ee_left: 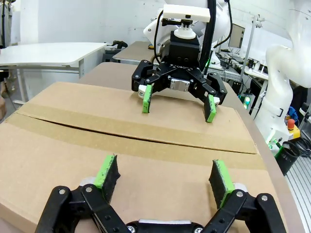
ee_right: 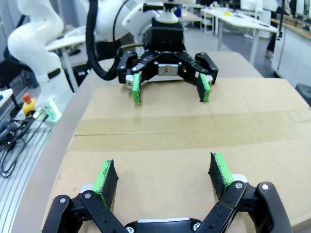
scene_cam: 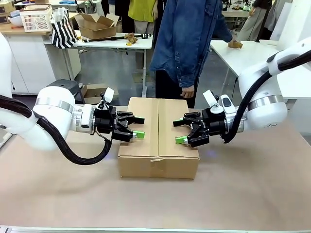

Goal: Pack the gift set into the box.
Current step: Press and hold the closed box until the human finishes sealing it.

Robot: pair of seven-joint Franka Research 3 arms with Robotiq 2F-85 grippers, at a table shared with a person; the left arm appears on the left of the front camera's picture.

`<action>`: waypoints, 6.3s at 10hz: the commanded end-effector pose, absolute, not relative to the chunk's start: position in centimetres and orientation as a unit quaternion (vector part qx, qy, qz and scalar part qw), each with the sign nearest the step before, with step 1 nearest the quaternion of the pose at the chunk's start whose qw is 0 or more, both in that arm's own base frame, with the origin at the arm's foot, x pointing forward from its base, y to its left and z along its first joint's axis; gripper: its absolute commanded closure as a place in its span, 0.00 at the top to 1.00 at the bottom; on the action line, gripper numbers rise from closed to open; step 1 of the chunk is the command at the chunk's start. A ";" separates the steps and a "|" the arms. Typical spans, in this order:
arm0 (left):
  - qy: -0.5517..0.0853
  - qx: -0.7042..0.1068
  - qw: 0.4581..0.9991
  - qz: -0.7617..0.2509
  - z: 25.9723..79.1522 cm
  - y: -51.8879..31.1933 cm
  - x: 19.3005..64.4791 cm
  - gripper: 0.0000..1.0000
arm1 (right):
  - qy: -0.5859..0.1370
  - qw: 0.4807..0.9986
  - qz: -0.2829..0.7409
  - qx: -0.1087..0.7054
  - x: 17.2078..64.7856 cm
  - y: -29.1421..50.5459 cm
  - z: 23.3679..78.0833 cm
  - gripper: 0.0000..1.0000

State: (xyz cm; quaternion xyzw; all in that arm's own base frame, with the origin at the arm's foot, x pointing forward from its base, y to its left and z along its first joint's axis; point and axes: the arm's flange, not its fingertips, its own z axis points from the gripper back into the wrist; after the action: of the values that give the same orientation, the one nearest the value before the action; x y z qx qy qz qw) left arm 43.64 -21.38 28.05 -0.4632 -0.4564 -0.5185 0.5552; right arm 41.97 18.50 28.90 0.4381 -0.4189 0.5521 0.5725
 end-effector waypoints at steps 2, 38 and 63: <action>-0.453 -0.458 0.557 -0.524 28.1 -21.2 43.6 1.00 | -0.422 0.570 0.556 0.434 41.9 18.5 28.8 1.00; -0.453 -0.458 0.557 -0.524 28.1 -21.2 43.6 1.00 | -0.422 0.570 0.556 0.434 41.9 18.5 28.8 1.00; -0.453 -0.458 0.557 -0.524 28.1 -21.2 43.6 1.00 | -0.422 0.570 0.556 0.434 41.9 18.5 28.8 1.00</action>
State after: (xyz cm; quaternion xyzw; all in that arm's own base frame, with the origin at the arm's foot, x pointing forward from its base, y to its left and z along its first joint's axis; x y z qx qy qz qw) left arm 43.65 -21.40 28.06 -0.4629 -0.4563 -0.5190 0.5551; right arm 42.00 18.51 28.93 0.4379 -0.4192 0.5522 0.5723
